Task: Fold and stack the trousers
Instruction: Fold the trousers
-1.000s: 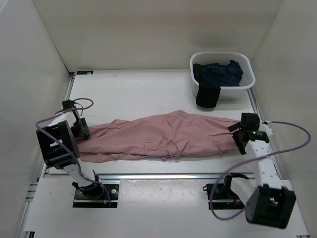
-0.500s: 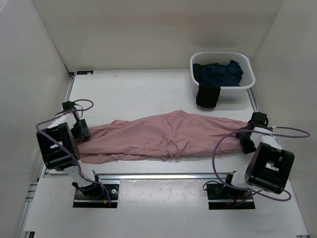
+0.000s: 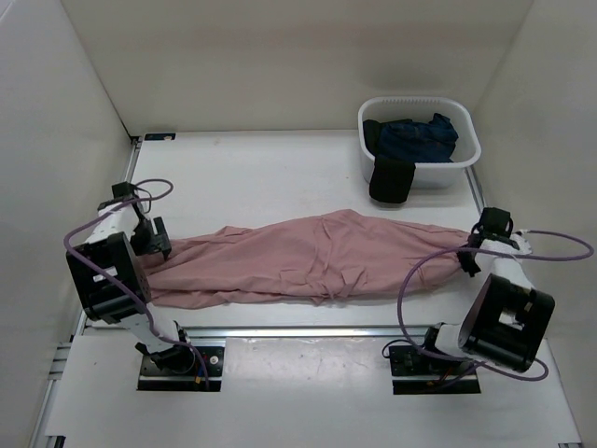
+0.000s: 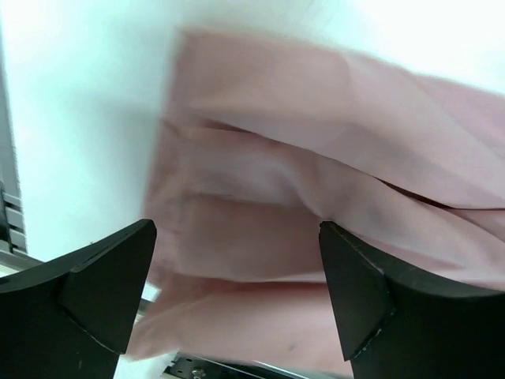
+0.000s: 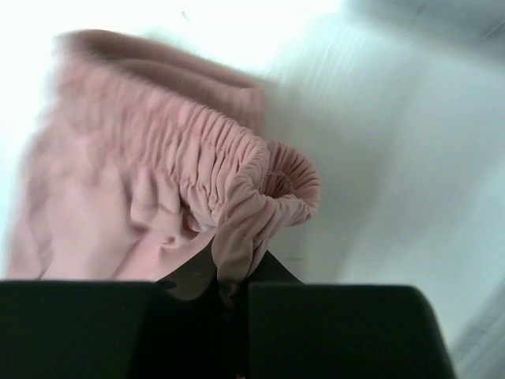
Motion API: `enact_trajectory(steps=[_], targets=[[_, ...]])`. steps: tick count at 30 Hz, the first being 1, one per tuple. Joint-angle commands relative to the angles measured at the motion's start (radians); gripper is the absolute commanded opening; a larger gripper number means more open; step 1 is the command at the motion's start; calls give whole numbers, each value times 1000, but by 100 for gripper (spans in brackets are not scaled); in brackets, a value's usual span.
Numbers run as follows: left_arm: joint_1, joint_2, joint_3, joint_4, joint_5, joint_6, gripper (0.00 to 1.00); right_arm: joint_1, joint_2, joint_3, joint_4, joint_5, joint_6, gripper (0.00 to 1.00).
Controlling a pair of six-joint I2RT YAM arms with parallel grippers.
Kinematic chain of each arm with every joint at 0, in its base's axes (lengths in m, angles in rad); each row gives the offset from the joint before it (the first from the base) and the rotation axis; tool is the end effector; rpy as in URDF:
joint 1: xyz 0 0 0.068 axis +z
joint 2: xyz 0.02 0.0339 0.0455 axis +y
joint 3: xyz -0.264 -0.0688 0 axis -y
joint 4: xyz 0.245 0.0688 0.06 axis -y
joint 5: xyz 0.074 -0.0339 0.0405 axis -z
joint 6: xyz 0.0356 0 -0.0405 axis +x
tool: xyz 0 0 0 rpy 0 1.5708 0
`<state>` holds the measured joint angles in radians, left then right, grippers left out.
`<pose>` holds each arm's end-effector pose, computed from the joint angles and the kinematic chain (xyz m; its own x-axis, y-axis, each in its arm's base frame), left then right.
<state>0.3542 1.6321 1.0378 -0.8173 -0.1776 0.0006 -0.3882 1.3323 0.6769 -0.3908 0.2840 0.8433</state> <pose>0.2699 0.1065 0.1819 -0.9263 -0.3419 -0.1584 -0.3671 0.9137 0.1745 0.2208 -0.1011 0.1746 -0.1644 0.8418 -0.5142 0.9263 0.3109 0.2128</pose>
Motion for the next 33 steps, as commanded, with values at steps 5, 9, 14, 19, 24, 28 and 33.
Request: enact_trajectory(steps=[5,9,14,19,24,28,33], targets=[[3,-98,107,-56,98,-1,97,347,-206,291,-212,470,-242,0],[-40,-48,48,-66,76,-1,97,774,-199,363,-317,733,-169,0],[-58,4,-18,-22,76,-1,95,1361,25,592,-518,911,134,0],[-58,5,-76,21,46,-1,94,1620,387,875,-686,945,301,0],[-77,15,-76,21,36,-1,94,1629,513,880,-530,824,239,0],[-95,15,-67,21,36,-1,94,1629,577,926,-398,659,44,13],[-95,15,-67,21,36,-1,94,1643,578,986,-246,402,-301,83]])
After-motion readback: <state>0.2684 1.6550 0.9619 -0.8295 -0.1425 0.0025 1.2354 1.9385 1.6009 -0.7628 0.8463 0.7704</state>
